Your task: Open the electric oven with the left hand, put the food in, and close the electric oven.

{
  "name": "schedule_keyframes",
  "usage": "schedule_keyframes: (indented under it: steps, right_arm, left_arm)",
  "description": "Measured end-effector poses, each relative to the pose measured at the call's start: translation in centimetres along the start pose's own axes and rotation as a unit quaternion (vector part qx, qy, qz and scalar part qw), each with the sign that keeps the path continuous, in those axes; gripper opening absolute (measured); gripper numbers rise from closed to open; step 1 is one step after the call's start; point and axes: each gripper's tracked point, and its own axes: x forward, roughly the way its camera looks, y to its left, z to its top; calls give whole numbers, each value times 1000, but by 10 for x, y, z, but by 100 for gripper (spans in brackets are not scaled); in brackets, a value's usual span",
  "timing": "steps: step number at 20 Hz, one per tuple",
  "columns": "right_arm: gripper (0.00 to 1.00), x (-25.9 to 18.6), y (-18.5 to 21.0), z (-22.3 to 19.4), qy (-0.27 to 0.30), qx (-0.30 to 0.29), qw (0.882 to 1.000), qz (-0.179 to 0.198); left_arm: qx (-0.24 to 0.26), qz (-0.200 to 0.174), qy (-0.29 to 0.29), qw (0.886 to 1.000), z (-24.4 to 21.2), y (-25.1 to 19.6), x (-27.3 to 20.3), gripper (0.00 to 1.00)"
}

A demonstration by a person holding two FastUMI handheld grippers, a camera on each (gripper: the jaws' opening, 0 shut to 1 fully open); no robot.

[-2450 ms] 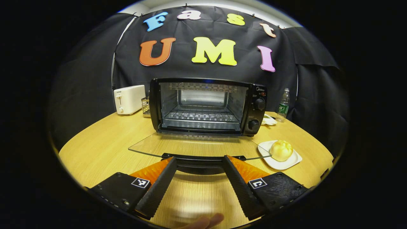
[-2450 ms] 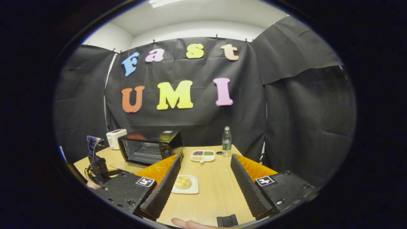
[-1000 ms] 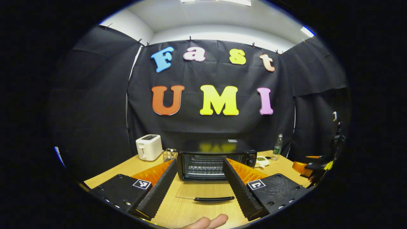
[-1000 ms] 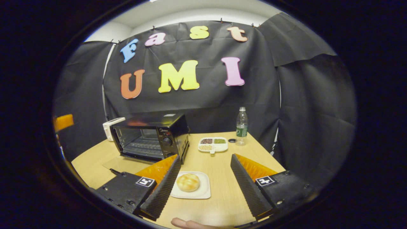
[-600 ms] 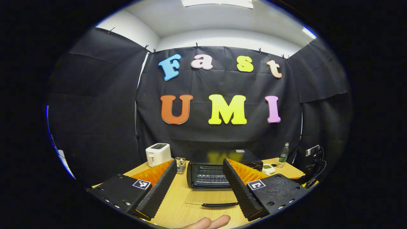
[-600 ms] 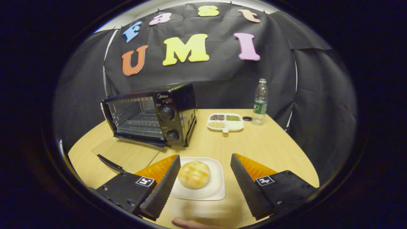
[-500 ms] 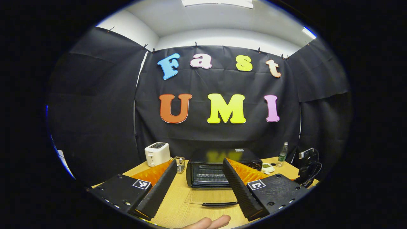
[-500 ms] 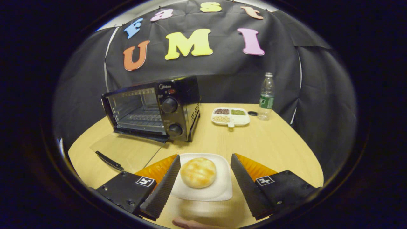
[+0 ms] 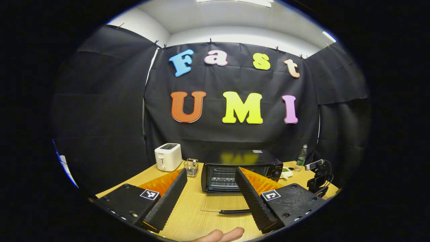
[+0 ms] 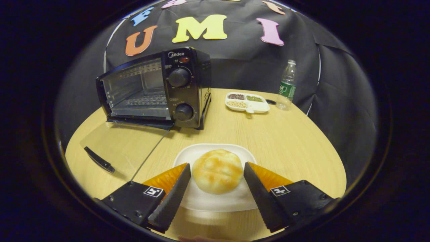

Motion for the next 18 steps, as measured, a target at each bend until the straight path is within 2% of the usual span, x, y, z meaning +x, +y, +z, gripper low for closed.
schedule_keyframes:
  steps: [2, 9, 14, 18]
  right_arm:
    - [98, 0, 1, -1, 2, 13, 1000, -1]
    - [84, -10, 5, 6, -24, 39, 999, 5]
    - [83, -37, 31, 34, -75, 83, 993, 33]
    - [82, -43, 65, 50, -95, 141, 983, 66]
  left_arm:
    - [-3, -1, 3, 1000, -5, 4, 0, 95]
    - [-3, 11, 3, 1000, -13, 22, -3, 95]
    - [2, -11, -23, 1000, -3, 16, -8, 94]
    - [0, -15, -24, 1000, -6, 22, -12, 94]
